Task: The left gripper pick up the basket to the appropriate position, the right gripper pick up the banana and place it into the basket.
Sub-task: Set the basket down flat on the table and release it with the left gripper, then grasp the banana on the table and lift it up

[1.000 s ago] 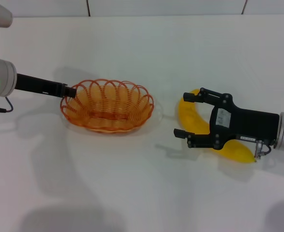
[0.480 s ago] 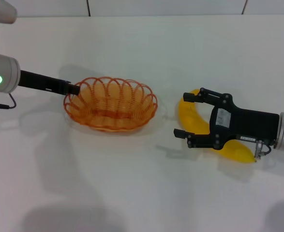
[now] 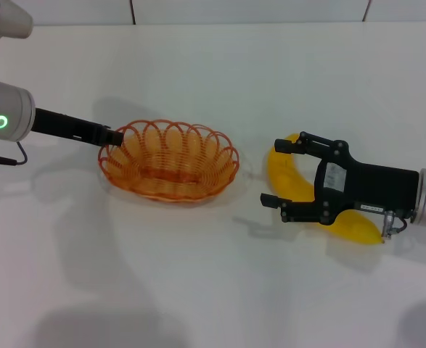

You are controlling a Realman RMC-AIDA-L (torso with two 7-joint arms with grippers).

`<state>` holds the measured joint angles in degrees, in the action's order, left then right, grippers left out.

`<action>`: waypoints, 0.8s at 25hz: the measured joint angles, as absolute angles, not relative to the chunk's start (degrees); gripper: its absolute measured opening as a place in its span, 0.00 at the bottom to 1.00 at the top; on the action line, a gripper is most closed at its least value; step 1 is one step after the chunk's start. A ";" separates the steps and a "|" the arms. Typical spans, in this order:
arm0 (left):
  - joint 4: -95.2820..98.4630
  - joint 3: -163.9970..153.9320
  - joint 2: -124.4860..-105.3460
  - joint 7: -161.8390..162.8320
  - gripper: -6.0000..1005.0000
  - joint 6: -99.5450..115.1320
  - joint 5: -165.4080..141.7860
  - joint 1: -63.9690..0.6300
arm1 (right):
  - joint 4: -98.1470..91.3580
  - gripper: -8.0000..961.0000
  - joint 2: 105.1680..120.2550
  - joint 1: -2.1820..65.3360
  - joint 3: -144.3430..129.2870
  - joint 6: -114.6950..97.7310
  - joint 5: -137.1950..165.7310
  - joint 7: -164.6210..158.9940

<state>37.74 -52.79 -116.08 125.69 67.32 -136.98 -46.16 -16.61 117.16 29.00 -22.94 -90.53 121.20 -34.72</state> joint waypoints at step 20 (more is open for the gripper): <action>71.33 -55.51 -116.27 105.87 0.64 87.41 -110.11 -18.79 | -16.93 0.77 116.86 26.52 -17.91 -90.95 120.48 -35.00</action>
<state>71.33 -55.51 -116.27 105.87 87.41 -110.11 -18.79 -16.93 116.86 26.52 -17.91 -90.95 120.48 -35.00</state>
